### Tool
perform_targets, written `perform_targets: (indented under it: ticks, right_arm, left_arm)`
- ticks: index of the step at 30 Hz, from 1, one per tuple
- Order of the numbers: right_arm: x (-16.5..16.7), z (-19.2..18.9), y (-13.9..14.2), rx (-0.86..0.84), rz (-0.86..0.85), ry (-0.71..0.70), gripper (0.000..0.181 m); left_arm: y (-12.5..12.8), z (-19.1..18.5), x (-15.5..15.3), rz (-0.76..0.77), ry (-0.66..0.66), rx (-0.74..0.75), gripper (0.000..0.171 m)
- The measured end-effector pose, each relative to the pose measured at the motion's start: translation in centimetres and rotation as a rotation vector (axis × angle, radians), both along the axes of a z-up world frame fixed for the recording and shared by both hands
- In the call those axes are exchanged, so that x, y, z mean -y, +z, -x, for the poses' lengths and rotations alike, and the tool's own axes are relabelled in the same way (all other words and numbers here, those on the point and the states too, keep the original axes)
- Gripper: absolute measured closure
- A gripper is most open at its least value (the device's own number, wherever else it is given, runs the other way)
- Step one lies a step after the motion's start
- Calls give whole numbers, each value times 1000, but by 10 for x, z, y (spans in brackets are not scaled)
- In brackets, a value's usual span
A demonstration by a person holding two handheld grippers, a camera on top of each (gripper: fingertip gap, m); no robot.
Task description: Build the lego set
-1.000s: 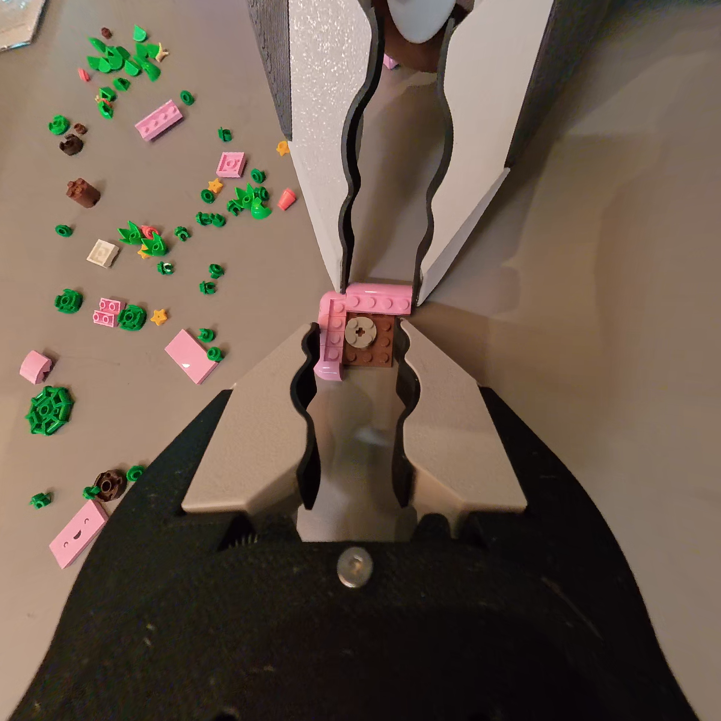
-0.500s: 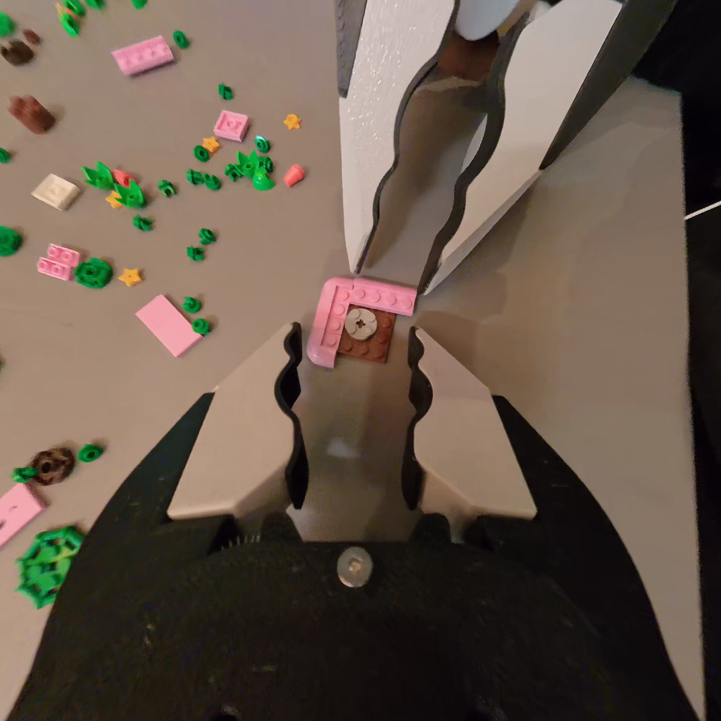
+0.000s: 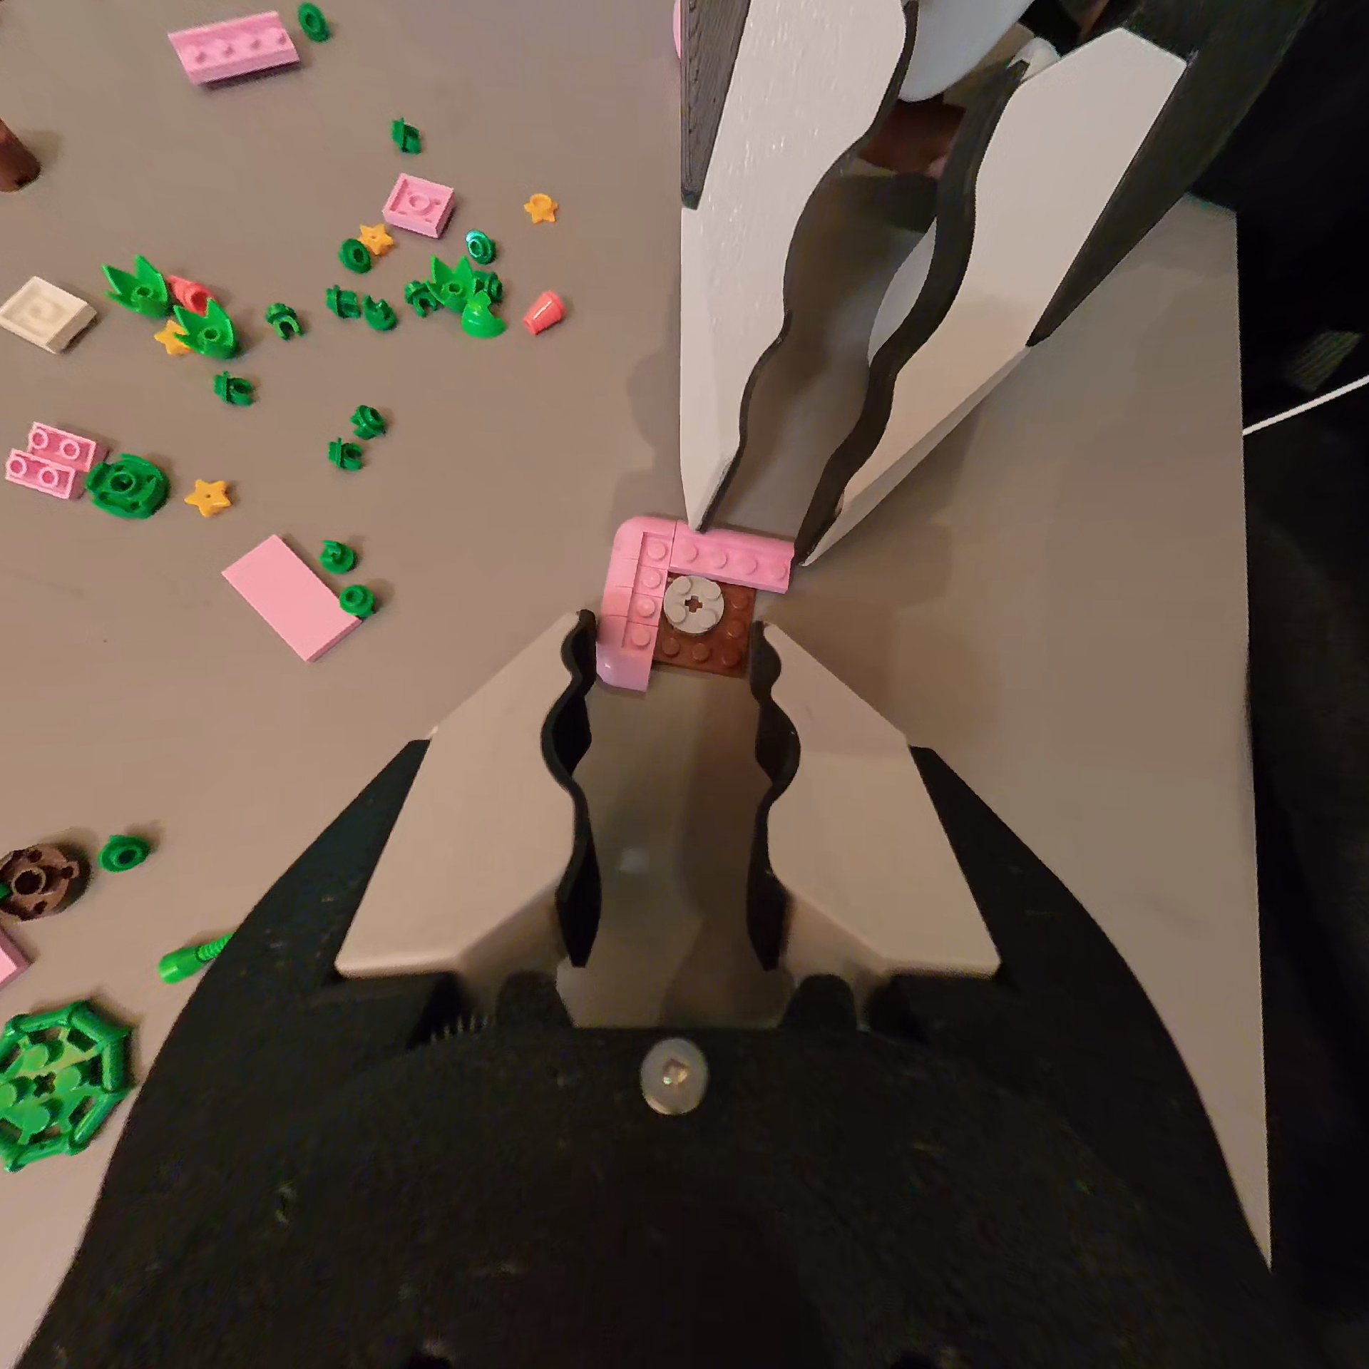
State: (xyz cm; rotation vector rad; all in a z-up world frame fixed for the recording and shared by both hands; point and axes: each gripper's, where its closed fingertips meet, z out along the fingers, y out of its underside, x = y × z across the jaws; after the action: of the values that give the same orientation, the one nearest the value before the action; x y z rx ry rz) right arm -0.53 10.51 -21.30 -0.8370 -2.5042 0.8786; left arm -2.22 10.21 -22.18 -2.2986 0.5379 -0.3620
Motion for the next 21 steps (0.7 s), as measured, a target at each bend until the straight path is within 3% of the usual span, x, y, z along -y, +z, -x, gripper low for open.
perform_targets:
  ticks: [10,21]
  right_arm:
    - [2,1,13,-31,66,-1,159]
    - [-1,2,3,25,62,-37,169]
  left_arm:
    - [0,0,0,-1,2,-4,133]
    - [-1,1,0,-6,2,-20,134]
